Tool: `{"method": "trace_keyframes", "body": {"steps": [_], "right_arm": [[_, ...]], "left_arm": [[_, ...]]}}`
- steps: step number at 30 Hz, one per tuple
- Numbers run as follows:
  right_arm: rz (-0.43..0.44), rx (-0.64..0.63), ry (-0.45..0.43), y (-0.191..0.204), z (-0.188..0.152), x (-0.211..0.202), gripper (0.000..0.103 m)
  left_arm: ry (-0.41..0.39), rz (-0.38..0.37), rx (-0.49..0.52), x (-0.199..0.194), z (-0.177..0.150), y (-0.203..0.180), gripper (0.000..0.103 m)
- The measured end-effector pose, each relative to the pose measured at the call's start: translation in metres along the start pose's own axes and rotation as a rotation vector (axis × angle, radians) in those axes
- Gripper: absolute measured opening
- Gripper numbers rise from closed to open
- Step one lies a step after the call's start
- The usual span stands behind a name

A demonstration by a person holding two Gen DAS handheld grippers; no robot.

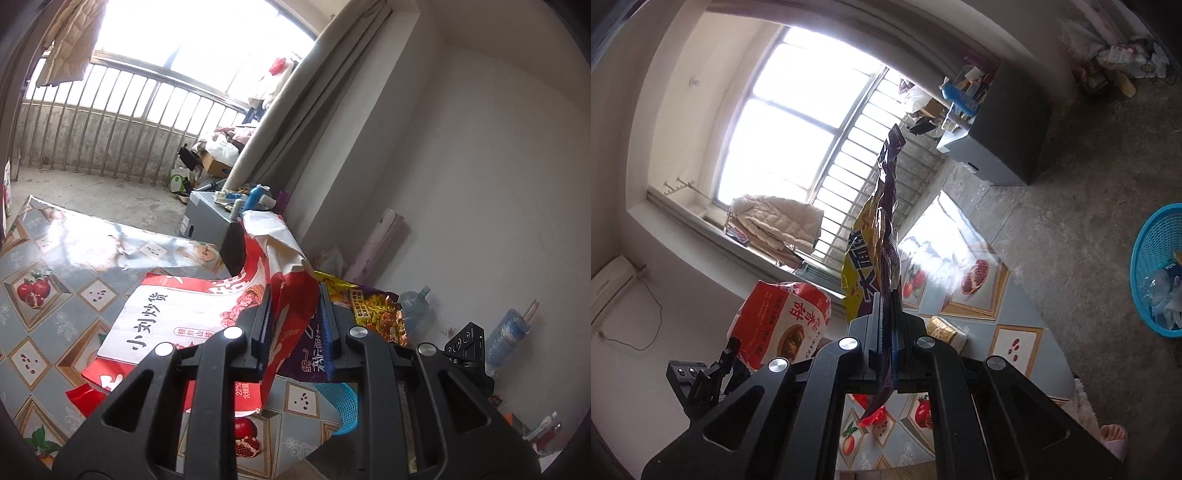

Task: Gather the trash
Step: 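Carry both bags off the table toward the blue wastebasket, then open both grippers over the blue wastebasket to drop the bags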

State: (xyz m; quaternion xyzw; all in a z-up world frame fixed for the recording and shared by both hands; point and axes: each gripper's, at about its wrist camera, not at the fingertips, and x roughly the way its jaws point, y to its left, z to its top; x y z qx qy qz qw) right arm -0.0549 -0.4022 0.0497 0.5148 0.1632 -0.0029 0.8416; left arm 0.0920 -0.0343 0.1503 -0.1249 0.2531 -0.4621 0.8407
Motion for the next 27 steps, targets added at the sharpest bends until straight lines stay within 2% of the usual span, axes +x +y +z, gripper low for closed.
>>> {"method": "trace_keyframes", "body": {"steps": [3,7,13,15,18,24,26,27], "right_arm": [[-0.076,0.003,-0.087,-0.019,0.01,-0.037,0.004],[-0.222,0.022,-0.203,-0.053,0.021,-0.089,0.003],[-0.424,0.124,-0.263,-0.117,0.018,-0.121,0.004],[-0.452,0.182,-0.262,-0.143,0.015,-0.119,0.004],[-0.466,0.265,-0.254,-0.18,0.014,-0.11,0.004],[-0.47,0.442,-0.224,-0.266,0.01,-0.079,0.005],[-0.473,0.502,-0.196,-0.304,0.006,-0.065,0.007],[-0.497,0.529,-0.18,-0.319,0.003,-0.06,0.014]], "left_arm": [[0.051,-0.072,0.043,0.036,-0.002,-0.032,0.02],[0.136,-0.195,0.098,0.095,-0.011,-0.083,0.02],[0.339,-0.384,0.15,0.199,-0.052,-0.16,0.02],[0.424,-0.42,0.161,0.237,-0.073,-0.181,0.021],[0.56,-0.434,0.167,0.295,-0.109,-0.202,0.021],[0.763,-0.376,0.162,0.387,-0.182,-0.209,0.022],[0.819,-0.333,0.155,0.414,-0.206,-0.207,0.028],[0.845,-0.311,0.146,0.427,-0.216,-0.203,0.041]]}}
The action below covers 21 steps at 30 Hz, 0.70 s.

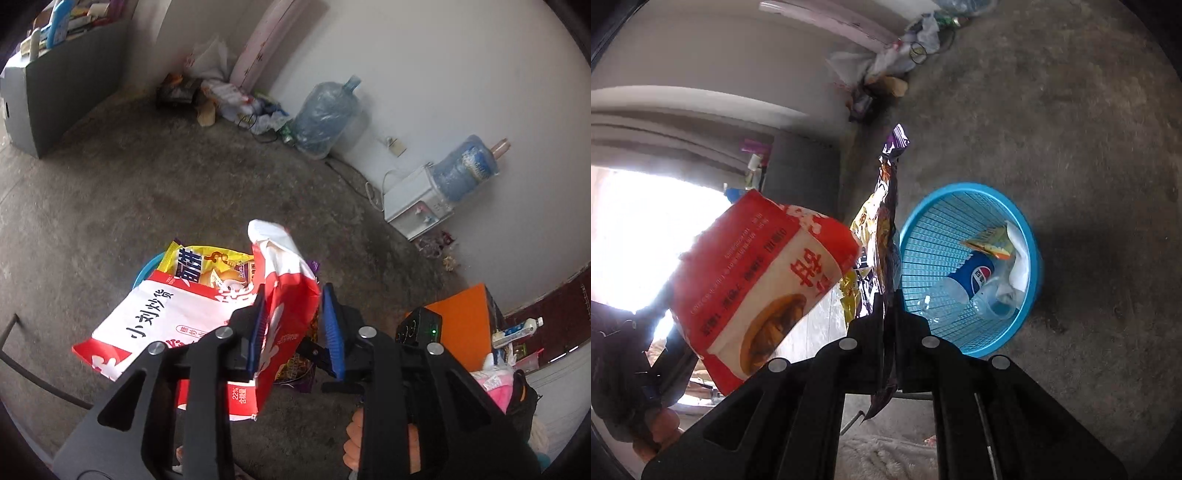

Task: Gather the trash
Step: 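Open both grippers over the blue wastebasket to drop the bags, then swing both tools back toward the table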

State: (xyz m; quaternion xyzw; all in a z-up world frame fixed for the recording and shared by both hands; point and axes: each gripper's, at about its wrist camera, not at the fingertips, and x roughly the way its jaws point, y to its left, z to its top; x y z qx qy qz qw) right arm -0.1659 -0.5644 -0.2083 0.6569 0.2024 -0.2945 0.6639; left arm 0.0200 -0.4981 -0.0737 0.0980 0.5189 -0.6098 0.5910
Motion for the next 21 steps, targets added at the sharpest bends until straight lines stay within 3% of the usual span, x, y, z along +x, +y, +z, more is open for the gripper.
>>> {"method": "trace_keyframes", "body": {"steps": [1,3,6,9,13,21], "right_arm": [[-0.079,0.031,0.024,-0.018,0.003,0.02,0.029],[-0.159,0.065,0.065,-0.046,0.007,0.046,0.039],[-0.186,0.108,0.049,-0.066,0.005,0.049,0.04],[-0.161,0.104,0.008,-0.068,0.005,0.037,0.046],[-0.157,0.074,-0.043,-0.061,0.008,0.017,0.046],[-0.15,-0.145,-0.143,0.008,0.001,-0.021,0.046]], "left_arm": [[0.026,0.035,-0.022,0.016,0.0,0.007,0.054],[0.067,0.108,-0.064,0.036,-0.003,0.022,0.056],[0.1,0.115,-0.122,0.044,-0.004,0.034,0.056],[0.056,0.109,-0.103,0.028,-0.008,0.032,0.061],[-0.007,0.139,-0.056,-0.005,-0.007,0.018,0.062],[-0.16,0.162,-0.006,-0.085,-0.008,-0.012,0.066]]}}
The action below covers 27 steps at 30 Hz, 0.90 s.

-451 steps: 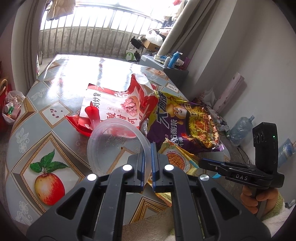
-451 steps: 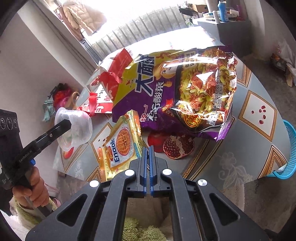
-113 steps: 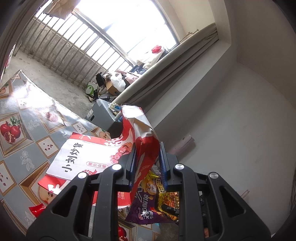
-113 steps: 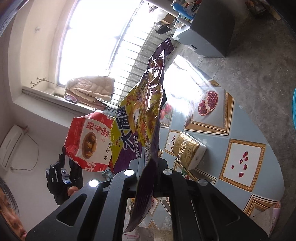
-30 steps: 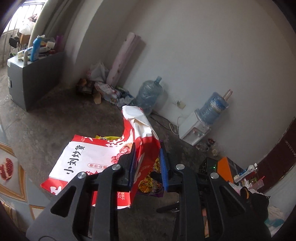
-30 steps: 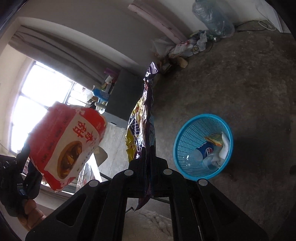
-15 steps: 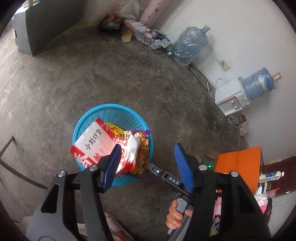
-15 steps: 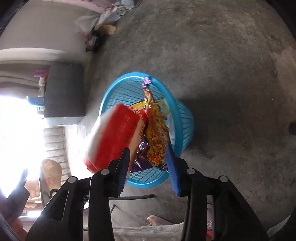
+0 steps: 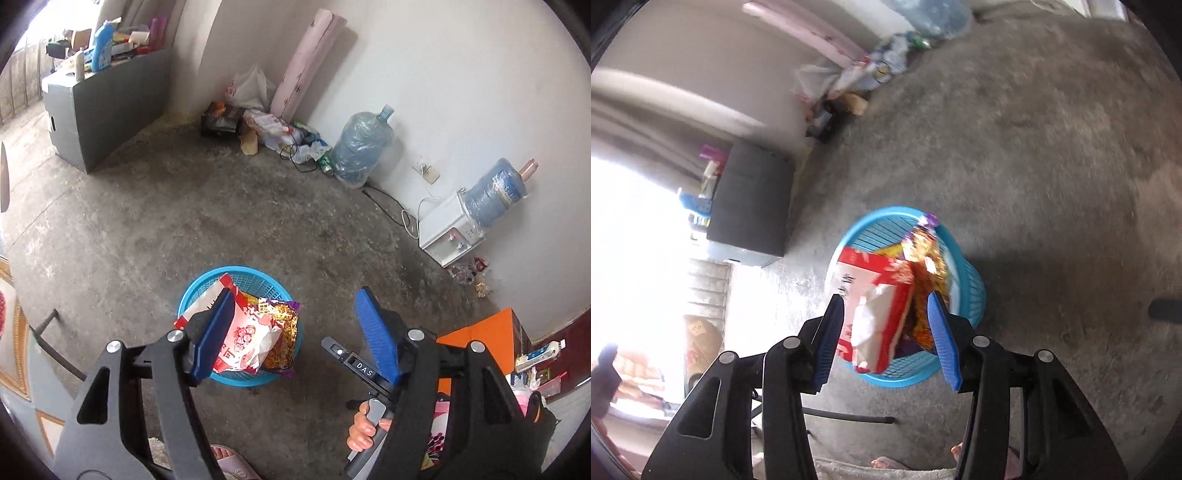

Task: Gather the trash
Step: 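Swing both tools back toward the table, then move the left gripper to the red wrapper while the right gripper approaches the gold box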

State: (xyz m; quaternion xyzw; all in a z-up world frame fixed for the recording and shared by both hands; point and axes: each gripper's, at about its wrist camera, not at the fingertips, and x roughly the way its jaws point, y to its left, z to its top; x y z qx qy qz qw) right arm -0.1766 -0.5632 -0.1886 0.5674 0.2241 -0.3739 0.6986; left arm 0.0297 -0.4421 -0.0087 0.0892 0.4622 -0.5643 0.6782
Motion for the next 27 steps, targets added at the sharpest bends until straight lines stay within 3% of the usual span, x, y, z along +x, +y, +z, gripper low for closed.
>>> {"method": "trace_keyframes", "body": {"steps": [5,9,12,16,23,27], "right_arm": [[0.022,-0.22,-0.041,0.07,-0.01,-0.035,0.046],[0.059,-0.368,-0.061,0.116,-0.026,-0.063,0.058],[0.113,-0.483,-0.054,0.15,-0.042,-0.083,0.061],[0.177,-0.606,-0.028,0.186,-0.065,-0.105,0.062],[0.29,-0.724,0.058,0.232,-0.11,-0.11,0.062],[0.337,-0.79,0.129,0.26,-0.142,-0.105,0.062]], "left_arm": [[-0.093,0.067,0.041,-0.069,-0.005,-0.001,0.069],[-0.155,0.136,0.054,-0.129,-0.02,0.013,0.073],[-0.213,0.191,0.04,-0.18,-0.039,0.031,0.076],[-0.302,0.305,-0.027,-0.251,-0.075,0.064,0.079],[-0.43,0.585,-0.184,-0.359,-0.149,0.11,0.079],[-0.441,0.642,-0.268,-0.39,-0.191,0.135,0.079]]}}
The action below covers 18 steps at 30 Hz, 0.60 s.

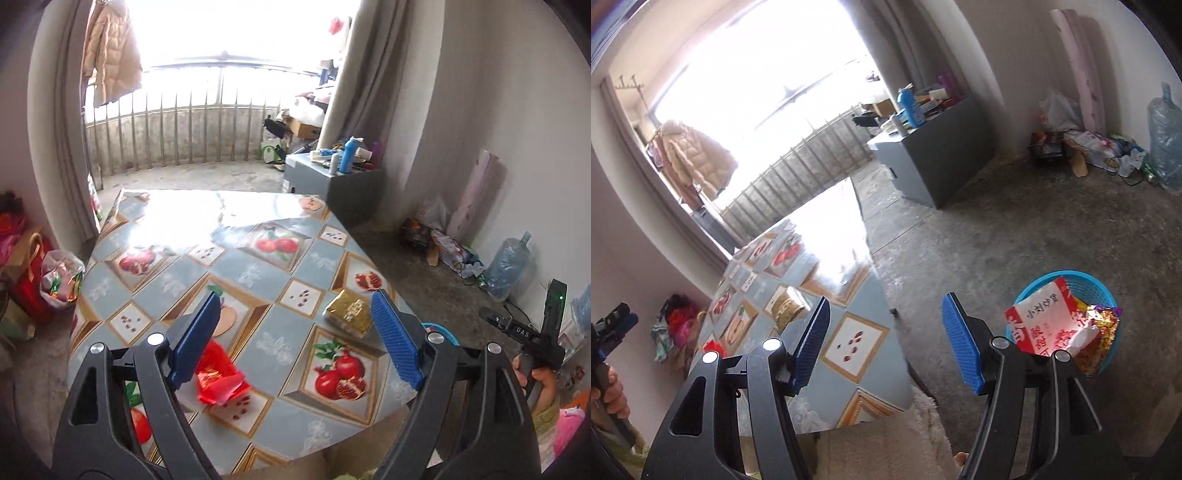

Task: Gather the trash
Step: 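Move the left gripper to the red wrapper while the right gripper approaches the gold box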

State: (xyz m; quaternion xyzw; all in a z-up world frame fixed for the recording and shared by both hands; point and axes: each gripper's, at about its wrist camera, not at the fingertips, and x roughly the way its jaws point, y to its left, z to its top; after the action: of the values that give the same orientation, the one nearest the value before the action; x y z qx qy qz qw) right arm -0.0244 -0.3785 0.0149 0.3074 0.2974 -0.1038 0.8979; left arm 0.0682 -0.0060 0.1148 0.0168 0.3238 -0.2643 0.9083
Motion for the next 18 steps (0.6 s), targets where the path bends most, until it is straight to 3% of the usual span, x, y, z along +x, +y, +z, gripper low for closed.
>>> {"method": "trace_keyframes", "body": {"steps": [9,14,18], "right_arm": [[0.055,-0.086,0.079,0.05,-0.007,0.022,0.062],[0.047,-0.128,0.126,0.073,-0.01,0.038,0.062],[0.039,-0.171,0.167,0.088,-0.011,0.056,0.062]], "left_arm": [[0.079,0.039,-0.101,0.015,-0.066,0.044,0.078],[0.156,0.024,-0.074,0.045,-0.09,0.048,0.065],[0.17,0.013,-0.112,0.061,-0.096,0.061,0.06]]}}
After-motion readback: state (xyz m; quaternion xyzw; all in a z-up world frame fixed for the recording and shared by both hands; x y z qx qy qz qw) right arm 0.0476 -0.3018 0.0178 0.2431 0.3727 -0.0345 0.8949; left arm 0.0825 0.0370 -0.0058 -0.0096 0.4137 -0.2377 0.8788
